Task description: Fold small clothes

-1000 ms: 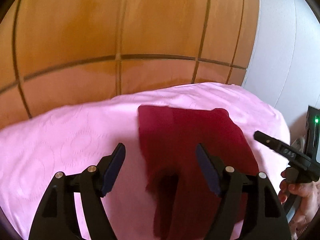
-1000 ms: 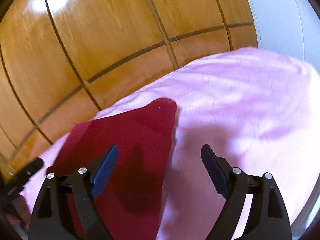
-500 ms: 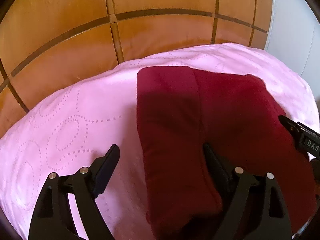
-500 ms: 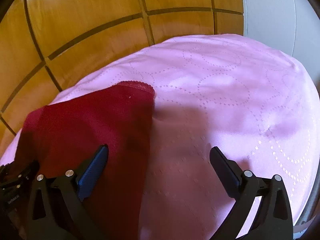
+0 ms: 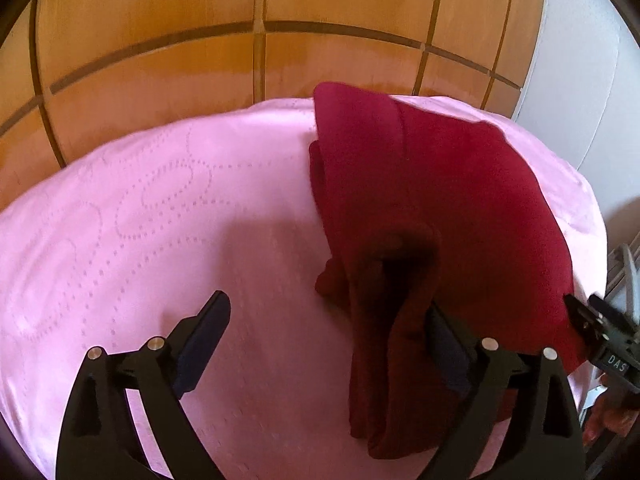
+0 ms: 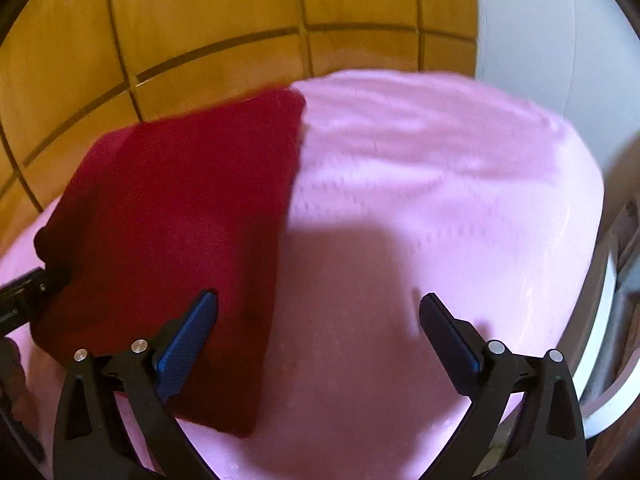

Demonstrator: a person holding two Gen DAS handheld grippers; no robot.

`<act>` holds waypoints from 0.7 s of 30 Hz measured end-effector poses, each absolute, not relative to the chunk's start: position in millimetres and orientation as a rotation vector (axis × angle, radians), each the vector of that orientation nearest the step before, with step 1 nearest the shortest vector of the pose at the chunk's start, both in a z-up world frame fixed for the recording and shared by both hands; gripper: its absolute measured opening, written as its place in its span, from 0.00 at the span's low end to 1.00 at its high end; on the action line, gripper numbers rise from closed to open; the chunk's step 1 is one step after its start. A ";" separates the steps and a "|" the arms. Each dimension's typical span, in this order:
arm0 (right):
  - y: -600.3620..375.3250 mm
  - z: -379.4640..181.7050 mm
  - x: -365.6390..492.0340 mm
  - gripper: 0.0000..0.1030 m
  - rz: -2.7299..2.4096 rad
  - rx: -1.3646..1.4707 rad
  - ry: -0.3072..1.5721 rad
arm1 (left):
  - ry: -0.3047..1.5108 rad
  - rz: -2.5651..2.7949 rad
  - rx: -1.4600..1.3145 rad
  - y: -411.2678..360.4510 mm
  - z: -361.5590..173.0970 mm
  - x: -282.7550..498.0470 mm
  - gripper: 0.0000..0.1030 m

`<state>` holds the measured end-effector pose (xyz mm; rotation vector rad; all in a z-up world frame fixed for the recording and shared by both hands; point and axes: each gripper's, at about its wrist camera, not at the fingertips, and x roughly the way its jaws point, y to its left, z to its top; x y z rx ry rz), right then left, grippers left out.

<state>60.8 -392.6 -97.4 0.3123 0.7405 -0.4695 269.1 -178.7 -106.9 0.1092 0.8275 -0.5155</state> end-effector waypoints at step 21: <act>-307.2 -48.2 -23.7 0.96 -0.450 0.199 0.691 | 0.755 -0.402 0.019 -108.9 -77.0 162.9 0.98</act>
